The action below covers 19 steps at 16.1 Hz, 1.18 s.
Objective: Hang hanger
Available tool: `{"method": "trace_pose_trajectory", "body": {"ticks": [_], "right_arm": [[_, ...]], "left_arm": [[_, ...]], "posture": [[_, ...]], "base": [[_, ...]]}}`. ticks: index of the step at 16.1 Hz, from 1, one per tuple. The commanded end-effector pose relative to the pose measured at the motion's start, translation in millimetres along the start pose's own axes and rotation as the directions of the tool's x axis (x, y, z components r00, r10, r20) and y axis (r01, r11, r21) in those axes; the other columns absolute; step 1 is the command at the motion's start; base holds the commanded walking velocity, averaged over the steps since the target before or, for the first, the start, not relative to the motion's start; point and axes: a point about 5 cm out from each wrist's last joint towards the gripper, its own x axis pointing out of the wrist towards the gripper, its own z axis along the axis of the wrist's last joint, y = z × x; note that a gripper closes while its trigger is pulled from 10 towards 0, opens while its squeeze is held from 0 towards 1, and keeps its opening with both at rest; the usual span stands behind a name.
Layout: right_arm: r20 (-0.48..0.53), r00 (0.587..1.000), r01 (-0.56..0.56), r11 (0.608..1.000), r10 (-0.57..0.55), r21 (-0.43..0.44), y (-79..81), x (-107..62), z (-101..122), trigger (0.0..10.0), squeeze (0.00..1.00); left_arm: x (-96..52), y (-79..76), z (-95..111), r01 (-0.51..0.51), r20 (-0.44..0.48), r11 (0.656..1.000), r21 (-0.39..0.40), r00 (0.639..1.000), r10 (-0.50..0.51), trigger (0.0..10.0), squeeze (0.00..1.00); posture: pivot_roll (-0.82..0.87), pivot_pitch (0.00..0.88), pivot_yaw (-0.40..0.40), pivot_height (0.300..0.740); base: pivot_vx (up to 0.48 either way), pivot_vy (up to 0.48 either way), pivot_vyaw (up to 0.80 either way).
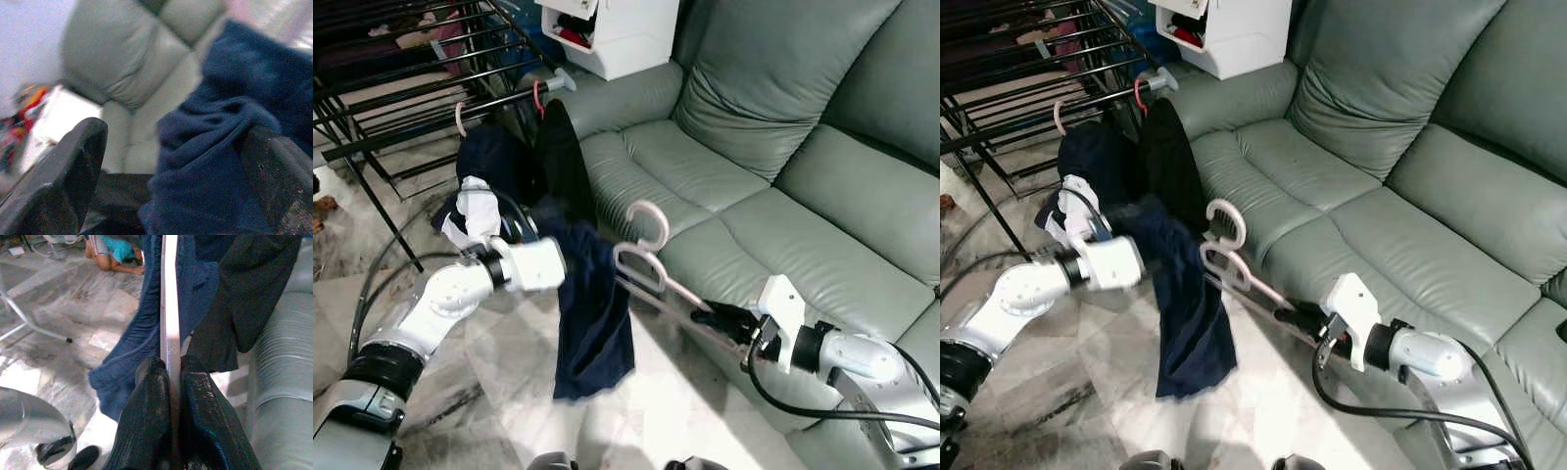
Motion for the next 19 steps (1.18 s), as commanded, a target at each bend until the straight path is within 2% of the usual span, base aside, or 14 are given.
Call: {"method": "trace_pose_trajectory", "body": {"ticks": [1,2,3,4,5,6,8,15,19], "right_arm": [[0.037,0.998,-0.046,0.996,0.049,-0.081,4.4,2.5,14.1,10.0,0.00],[0.032,0.998,-0.055,0.994,0.058,-0.091,5.1,2.7,14.2,10.0,0.00],[0.034,0.997,-0.069,0.993,0.073,-0.098,7.1,4.4,15.3,10.0,0.00],[0.033,0.996,-0.082,0.990,0.086,-0.114,9.1,6.1,16.6,10.0,0.00],[0.028,0.995,-0.094,0.987,0.098,-0.131,10.6,7.3,17.0,10.0,0.00],[0.024,0.994,-0.104,0.984,0.108,-0.142,11.8,8.4,17.4,10.0,0.00],[0.011,0.992,-0.118,0.975,0.122,-0.186,12.9,10.1,17.9,10.0,0.00],[-0.001,0.999,-0.044,0.947,0.046,-0.318,8.2,12.4,12.2,10.0,0.00],[-0.027,0.999,-0.036,0.929,0.027,-0.370,6.9,9.8,5.4,10.0,0.00]], "left_arm": [[2.7,-4.2,2.4,0.090,0.028,0.995,0.037,0.995,-0.091,10.0,1.00],[3.7,-6.6,3.0,0.115,0.037,0.992,0.044,0.992,-0.117,10.0,1.00],[6.6,-10.3,3.2,0.174,0.041,0.984,0.047,0.983,-0.176,10.0,0.56],[9.8,-10.6,2.2,0.203,0.032,0.978,0.042,0.978,-0.204,10.0,0.00],[11.8,-10.6,2.0,0.223,0.031,0.974,0.049,0.974,-0.224,10.0,0.00],[13.5,-9.8,2.0,0.230,0.037,0.973,0.035,0.972,-0.231,8.1,0.00],[15.0,-10.1,0.4,0.273,0.030,0.962,0.027,0.961,-0.274,0.0,0.00],[16.5,7.0,-9.1,0.325,-0.010,0.945,-0.026,0.946,-0.325,0.0,0.00],[13.0,9.7,-15.2,0.372,-0.047,0.926,-0.055,0.926,-0.375,0.0,0.00]], "posture": [[-0.01,0.000,0.027,0.740],[-0.01,0.000,0.027,0.740],[-0.01,0.000,0.027,0.740],[-0.03,0.000,0.040,0.740],[-0.03,0.000,0.040,0.740],[-0.03,0.000,0.042,0.740],[-0.03,0.000,0.048,0.740],[-0.03,0.000,0.059,0.740],[-0.03,0.000,0.062,0.740]], "base": [[0.000,0.000,0.00],[0.000,0.000,0.00],[0.000,0.000,0.00],[0.000,0.000,0.00],[0.000,0.000,0.00],[0.000,0.000,0.00],[0.000,0.000,0.00],[0.000,0.000,0.00],[0.000,0.000,0.00]]}}
